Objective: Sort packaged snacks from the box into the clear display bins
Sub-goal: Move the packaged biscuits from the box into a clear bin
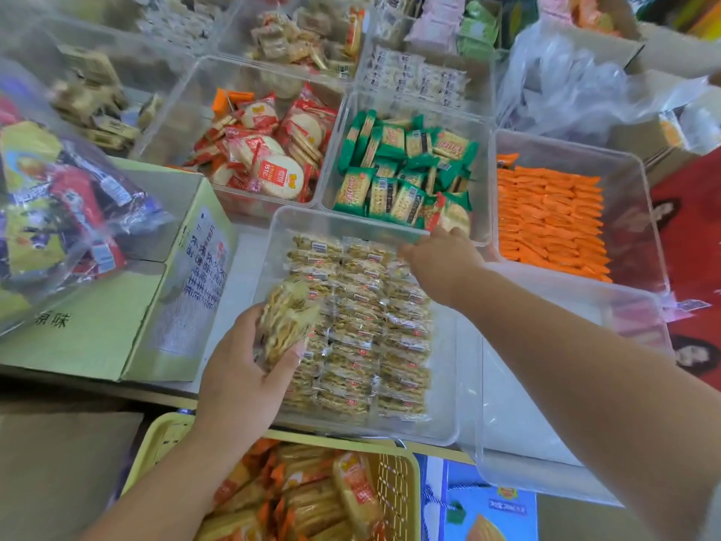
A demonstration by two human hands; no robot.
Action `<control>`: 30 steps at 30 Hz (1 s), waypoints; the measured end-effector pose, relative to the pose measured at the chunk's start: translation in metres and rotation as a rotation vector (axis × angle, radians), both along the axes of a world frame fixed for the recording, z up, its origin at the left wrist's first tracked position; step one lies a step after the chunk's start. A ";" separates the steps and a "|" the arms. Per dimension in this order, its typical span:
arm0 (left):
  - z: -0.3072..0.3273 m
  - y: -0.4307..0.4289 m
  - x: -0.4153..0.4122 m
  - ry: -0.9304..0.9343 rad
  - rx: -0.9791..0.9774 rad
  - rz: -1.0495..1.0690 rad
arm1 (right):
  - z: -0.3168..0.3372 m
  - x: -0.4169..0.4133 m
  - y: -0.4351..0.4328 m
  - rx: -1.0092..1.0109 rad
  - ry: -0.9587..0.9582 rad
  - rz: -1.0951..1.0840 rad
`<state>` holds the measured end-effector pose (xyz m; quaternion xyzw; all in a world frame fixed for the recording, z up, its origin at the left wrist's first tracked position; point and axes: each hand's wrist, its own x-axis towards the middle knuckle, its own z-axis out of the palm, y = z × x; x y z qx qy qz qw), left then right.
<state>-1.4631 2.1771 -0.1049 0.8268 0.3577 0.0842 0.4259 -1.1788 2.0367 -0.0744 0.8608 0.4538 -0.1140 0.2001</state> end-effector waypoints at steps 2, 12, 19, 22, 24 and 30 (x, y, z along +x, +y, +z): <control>-0.001 0.001 0.000 -0.005 -0.006 0.007 | -0.015 0.001 0.002 -0.004 0.067 -0.087; 0.008 0.005 0.002 -0.170 -0.231 0.154 | -0.063 0.006 0.016 -0.045 0.301 -0.296; 0.025 0.002 0.007 -0.347 -0.824 0.351 | -0.055 -0.003 0.016 0.008 0.304 -0.315; 0.031 -0.005 0.007 -0.342 -1.018 0.421 | -0.034 -0.021 0.009 0.069 0.147 -0.269; 0.035 -0.008 0.008 -0.336 -1.124 0.446 | -0.024 -0.039 -0.001 0.252 0.138 -0.197; 0.042 -0.018 0.011 -0.274 -1.209 0.382 | 0.014 -0.118 -0.044 0.714 0.234 0.266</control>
